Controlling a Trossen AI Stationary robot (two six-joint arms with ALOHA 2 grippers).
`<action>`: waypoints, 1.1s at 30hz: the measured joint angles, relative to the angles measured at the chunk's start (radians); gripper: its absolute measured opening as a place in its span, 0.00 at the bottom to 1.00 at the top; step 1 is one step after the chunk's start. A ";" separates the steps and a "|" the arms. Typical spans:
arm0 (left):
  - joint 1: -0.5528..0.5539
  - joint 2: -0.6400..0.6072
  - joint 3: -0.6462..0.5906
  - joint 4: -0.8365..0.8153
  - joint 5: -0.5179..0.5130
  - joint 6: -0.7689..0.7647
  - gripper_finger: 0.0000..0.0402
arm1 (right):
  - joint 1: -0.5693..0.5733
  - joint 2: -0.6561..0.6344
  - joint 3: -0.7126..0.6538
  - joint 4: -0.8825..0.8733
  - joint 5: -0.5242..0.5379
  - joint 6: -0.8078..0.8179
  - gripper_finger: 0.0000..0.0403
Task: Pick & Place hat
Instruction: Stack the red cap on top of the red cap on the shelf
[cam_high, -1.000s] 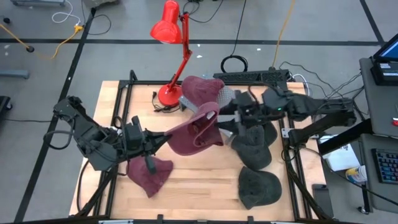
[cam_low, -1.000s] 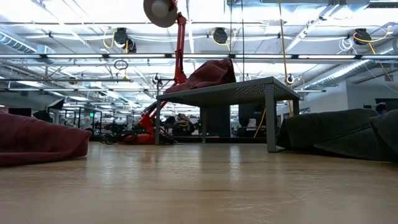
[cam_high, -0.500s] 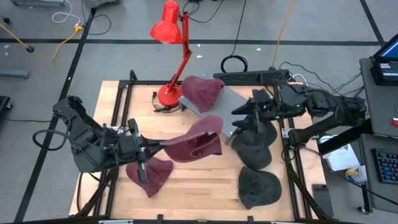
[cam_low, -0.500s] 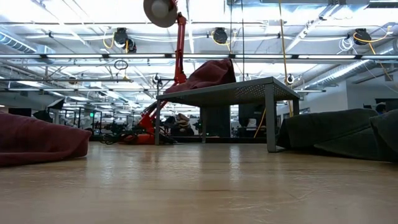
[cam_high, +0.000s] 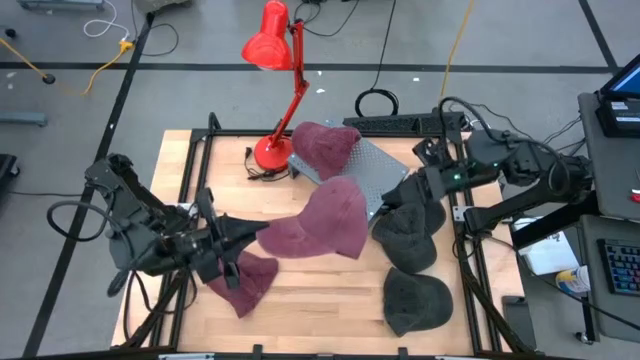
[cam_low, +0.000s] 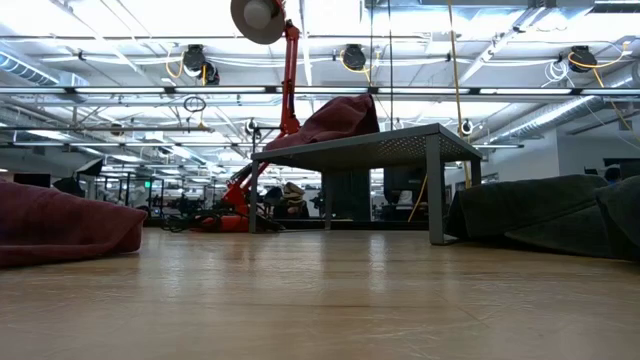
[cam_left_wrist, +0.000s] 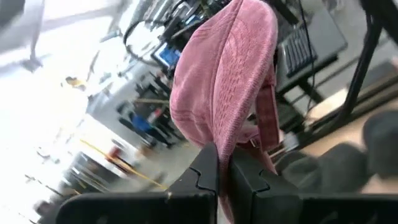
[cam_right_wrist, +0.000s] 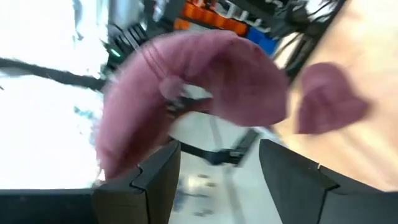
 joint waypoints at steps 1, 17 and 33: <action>0.000 0.000 0.000 0.006 0.005 0.045 0.02 | 0.000 0.000 0.000 0.024 0.001 0.047 0.53; 0.050 0.000 0.000 0.136 0.101 0.516 0.02 | -0.039 0.045 0.001 0.260 0.000 0.407 0.53; 0.163 0.000 0.000 0.072 0.234 0.502 0.02 | -0.025 0.047 0.001 0.327 -0.026 0.468 0.53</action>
